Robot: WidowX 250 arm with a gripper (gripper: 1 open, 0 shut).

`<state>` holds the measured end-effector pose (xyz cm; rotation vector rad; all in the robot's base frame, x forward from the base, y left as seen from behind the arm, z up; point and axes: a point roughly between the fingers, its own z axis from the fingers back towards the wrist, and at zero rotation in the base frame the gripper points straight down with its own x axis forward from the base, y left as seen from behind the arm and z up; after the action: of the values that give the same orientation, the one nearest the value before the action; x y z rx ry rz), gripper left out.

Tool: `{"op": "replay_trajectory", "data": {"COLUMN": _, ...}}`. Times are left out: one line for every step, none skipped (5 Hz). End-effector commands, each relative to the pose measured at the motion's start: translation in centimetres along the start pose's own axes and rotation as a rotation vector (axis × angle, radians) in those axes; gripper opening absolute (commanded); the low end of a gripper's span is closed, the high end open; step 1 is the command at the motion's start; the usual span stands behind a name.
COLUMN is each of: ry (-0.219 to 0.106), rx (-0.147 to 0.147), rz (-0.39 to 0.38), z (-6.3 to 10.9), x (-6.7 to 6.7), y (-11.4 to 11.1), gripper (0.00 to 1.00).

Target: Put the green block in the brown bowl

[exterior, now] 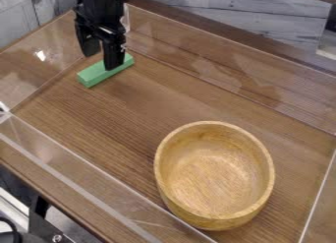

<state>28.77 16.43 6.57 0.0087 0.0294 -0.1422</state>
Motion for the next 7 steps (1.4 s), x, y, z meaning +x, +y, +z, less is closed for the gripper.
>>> {"op": "replay_trajectory", "data": {"ry": -0.060, "rx": 0.032, "rz": -0.005, "z": 0.9, "x": 1.0, "y": 1.5, "gripper": 1.00}}
{"op": "replay_trajectory", "data": {"ry": -0.066, "rx": 0.022, "rz": -0.010, "z": 0.1, "x": 1.3, "y": 2.1, "gripper": 1.00}}
{"op": "replay_trajectory", "data": {"ry": -0.070, "rx": 0.009, "rz": -0.006, "z": -0.6, "x": 1.4, "y": 2.6, "gripper": 1.00}}
{"op": "replay_trajectory", "data": {"ry": -0.070, "rx": -0.004, "rz": 0.003, "z": -0.9, "x": 1.4, "y": 3.1, "gripper": 1.00}}
{"op": "replay_trajectory", "data": {"ry": -0.069, "rx": -0.016, "rz": 0.011, "z": -1.1, "x": 1.3, "y": 3.4, "gripper": 1.00}}
{"op": "replay_trajectory", "data": {"ry": -0.067, "rx": -0.028, "rz": 0.020, "z": -1.3, "x": 1.3, "y": 3.6, "gripper": 1.00}}
{"op": "replay_trajectory", "data": {"ry": -0.065, "rx": -0.041, "rz": 0.028, "z": -1.4, "x": 1.2, "y": 3.8, "gripper": 1.00}}
